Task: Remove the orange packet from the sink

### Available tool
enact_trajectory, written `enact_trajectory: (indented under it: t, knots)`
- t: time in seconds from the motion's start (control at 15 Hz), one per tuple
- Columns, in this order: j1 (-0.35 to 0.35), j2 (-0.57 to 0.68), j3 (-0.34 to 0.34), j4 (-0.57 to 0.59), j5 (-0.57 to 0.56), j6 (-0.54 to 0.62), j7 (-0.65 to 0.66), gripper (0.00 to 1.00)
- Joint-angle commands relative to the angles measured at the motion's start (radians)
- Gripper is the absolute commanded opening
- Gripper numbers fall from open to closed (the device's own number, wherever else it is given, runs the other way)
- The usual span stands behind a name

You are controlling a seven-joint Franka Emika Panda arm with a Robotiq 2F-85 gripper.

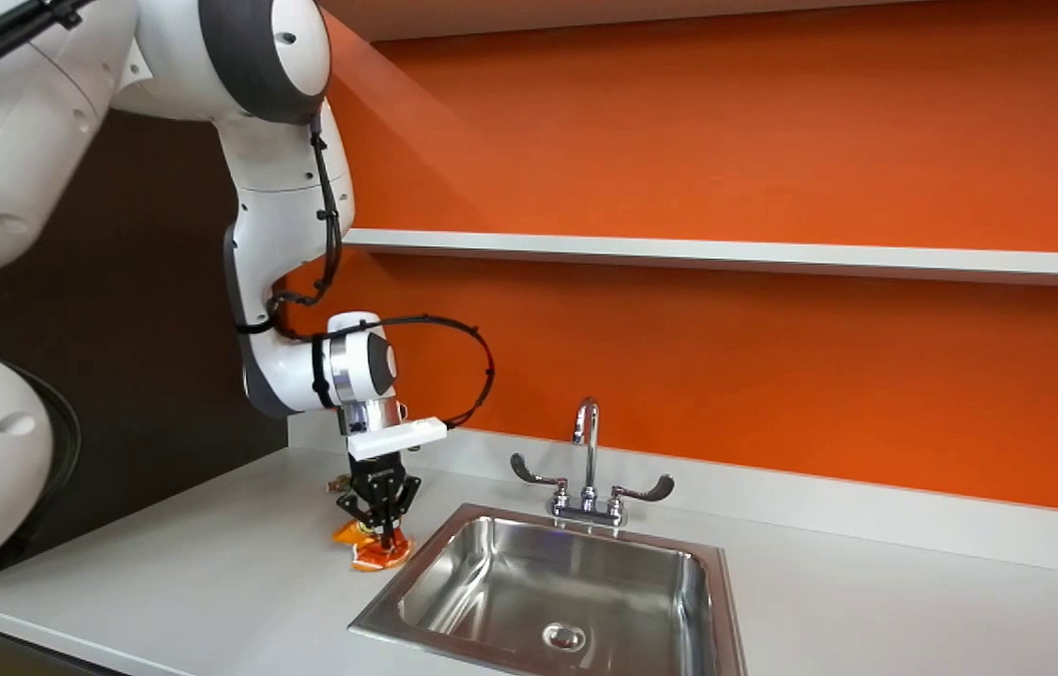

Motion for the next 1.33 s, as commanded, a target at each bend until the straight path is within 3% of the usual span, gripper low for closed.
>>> enact_trajectory:
  t: [0.0,0.6,0.67,1.27]
  knots:
    - [-0.005,0.027,0.005,0.032,-0.020,-0.010,-0.032,0.27]
    - [-0.032,-0.033,-0.008,-0.023,-0.016,0.039,-0.030,0.95]
    - [-0.036,-0.038,-0.010,-0.029,-0.015,0.046,-0.029,0.99]
    - [-0.067,-0.129,-0.019,-0.130,-0.001,0.114,-0.026,1.00]
